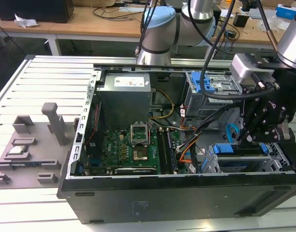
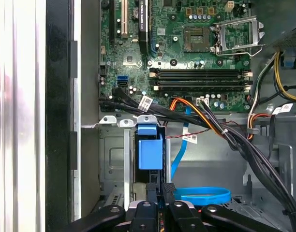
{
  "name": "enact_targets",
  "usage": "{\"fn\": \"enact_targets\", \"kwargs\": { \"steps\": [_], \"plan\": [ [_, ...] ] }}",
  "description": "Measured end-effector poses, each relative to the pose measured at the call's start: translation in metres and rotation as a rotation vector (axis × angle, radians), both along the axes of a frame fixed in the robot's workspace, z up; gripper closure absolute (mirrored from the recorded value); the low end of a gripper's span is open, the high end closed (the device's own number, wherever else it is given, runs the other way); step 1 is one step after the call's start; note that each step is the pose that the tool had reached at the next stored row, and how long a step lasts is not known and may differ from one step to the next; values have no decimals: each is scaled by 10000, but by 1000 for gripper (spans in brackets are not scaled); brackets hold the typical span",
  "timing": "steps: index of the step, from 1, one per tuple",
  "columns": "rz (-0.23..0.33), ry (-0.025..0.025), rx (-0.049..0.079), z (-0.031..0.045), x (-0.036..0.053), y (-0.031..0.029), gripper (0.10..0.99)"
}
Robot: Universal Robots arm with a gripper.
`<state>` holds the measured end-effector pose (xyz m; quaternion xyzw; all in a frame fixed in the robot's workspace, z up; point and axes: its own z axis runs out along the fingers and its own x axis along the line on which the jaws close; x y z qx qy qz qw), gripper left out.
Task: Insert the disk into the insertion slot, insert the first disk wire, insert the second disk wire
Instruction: 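Insert the second disk wire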
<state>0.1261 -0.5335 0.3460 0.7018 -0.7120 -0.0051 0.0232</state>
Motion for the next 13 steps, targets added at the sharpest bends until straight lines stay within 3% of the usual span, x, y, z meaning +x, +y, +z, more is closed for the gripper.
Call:
{"fn": "enact_targets", "kwargs": {
  "steps": [6,13],
  "plan": [
    [5,0,97,0,2,1,925],
    [5,0,97,-9,8,0,925]
  ]
}}
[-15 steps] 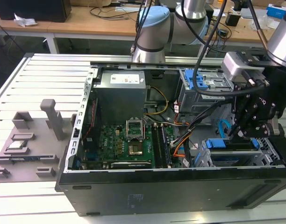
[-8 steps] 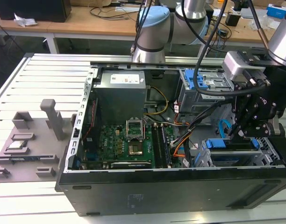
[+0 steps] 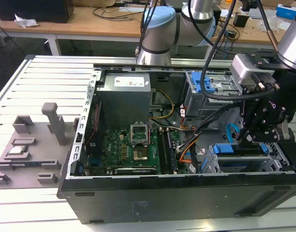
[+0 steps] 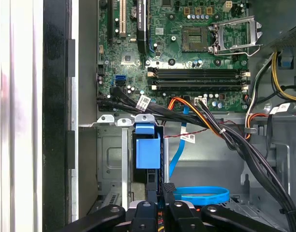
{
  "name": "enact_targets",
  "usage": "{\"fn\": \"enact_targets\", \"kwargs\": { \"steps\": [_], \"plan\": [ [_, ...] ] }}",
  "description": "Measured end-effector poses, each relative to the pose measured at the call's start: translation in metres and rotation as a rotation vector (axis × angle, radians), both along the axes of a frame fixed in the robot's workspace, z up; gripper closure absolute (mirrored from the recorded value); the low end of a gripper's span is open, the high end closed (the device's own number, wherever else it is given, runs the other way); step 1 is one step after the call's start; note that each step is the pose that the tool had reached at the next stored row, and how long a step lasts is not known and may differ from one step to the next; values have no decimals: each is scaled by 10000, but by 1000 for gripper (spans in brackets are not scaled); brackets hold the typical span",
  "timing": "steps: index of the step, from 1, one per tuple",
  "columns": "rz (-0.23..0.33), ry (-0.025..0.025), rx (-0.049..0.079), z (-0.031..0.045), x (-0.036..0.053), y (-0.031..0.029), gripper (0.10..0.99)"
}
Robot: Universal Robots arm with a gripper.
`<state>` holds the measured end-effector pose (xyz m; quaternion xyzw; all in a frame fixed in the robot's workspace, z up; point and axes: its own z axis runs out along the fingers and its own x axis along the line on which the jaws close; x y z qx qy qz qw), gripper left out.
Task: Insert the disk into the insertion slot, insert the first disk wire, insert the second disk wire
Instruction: 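Insert the second disk wire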
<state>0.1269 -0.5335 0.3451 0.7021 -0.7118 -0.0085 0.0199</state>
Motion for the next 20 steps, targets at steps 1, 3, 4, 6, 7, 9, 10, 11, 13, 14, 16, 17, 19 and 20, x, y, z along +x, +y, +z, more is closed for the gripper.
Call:
{"fn": "enact_targets", "kwargs": {
  "steps": [1,3,4,6,7,9,10,11,13,14,16,17,19,20],
  "plan": [
    [0,0,3,-6,0,0,925],
    [0,1,0,-16,0,-2,925],
    [0,0,0,-24,0,-2,925],
    [0,1,-1,-44,0,-3,925],
    [0,1,-4,-51,0,-3,925],
    [0,1,-7,-61,0,-3,925],
    [0,1,-4,-63,0,-3,925],
    [0,1,-1,-65,0,-3,925],
    [0,0,12,-72,0,-3,918],
    [0,1,2,-67,0,-2,851],
    [0,0,-1,-57,0,-3,851],
    [0,1,-1,-5,0,-2,851],
    [0,1,-1,194,0,26,851],
    [-1,1,-1,242,0,42,851]
  ]
}}
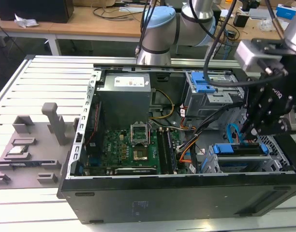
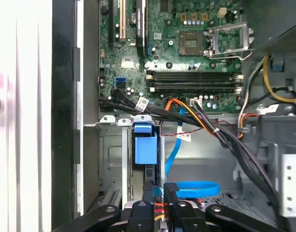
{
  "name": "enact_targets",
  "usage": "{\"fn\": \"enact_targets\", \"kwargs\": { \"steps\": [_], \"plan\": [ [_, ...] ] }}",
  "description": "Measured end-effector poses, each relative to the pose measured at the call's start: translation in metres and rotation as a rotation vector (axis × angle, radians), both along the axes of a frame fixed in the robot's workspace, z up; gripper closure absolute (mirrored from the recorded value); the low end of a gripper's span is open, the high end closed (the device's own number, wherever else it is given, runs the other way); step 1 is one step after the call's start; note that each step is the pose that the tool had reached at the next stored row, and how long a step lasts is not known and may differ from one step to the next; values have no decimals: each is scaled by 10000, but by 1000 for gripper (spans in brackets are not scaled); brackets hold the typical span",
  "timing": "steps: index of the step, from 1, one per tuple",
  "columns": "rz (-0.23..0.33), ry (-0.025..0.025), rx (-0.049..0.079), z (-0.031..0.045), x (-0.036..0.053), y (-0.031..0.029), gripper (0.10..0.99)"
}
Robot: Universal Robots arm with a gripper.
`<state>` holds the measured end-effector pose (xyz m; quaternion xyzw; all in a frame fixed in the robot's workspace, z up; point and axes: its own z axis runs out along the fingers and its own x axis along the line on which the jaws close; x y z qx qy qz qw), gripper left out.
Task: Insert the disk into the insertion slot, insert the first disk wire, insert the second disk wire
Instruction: 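Insert the second disk wire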
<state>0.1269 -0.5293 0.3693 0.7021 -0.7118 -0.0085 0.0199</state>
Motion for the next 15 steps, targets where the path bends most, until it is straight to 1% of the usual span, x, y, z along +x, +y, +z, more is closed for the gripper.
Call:
{"fn": "enact_targets", "kwargs": {
  "steps": [1,3,4,5,7,9,15],
  "plan": [
    [1,0,-3,34,0,14,851],
    [1,0,-29,165,0,89,851],
    [1,0,-33,238,0,116,867],
    [1,0,-36,272,0,128,980],
    [1,0,-39,347,0,142,980],
    [1,0,-37,368,0,142,980],
    [1,0,-39,369,0,142,980]
  ]
}}
